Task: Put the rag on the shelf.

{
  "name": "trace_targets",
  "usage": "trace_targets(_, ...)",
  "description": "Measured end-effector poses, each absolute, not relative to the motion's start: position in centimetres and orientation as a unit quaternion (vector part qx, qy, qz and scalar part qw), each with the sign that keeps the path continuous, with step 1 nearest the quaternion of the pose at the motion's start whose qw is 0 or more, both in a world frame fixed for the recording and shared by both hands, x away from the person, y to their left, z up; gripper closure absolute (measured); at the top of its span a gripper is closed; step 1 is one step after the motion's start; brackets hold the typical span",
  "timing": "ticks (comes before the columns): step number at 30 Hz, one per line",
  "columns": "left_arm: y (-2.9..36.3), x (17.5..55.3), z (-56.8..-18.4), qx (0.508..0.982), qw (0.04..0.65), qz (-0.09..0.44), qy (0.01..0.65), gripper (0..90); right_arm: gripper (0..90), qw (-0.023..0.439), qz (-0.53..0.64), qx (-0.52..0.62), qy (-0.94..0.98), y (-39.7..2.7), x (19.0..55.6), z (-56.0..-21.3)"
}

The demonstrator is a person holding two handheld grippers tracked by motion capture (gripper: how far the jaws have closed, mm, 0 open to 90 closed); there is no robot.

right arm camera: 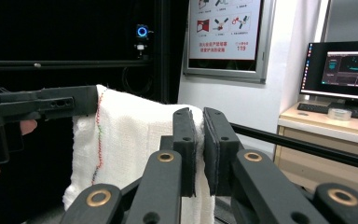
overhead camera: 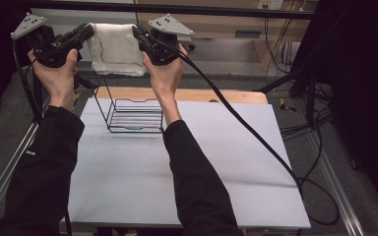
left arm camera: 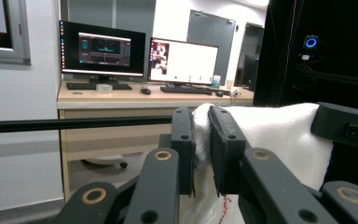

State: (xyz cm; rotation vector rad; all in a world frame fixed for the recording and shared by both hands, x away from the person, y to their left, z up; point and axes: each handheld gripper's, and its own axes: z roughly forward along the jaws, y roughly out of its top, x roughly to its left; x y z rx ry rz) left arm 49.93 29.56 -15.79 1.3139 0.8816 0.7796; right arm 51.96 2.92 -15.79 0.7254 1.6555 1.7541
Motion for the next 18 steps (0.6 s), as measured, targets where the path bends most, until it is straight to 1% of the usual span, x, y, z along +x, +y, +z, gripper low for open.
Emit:
trace_targets(6,29.7,51.1,-16.5,0.575,0.635,0.333,0.395,80.3,84.3,0.303,0.658,0.282,0.629,3.2,53.0,-16.2)
trace_targets(18,30.0,52.1,-17.5,0.582,0.625,0.333,0.4,80.3,84.2,0.294,0.648,0.294,0.638,3.6,54.3,-17.1)
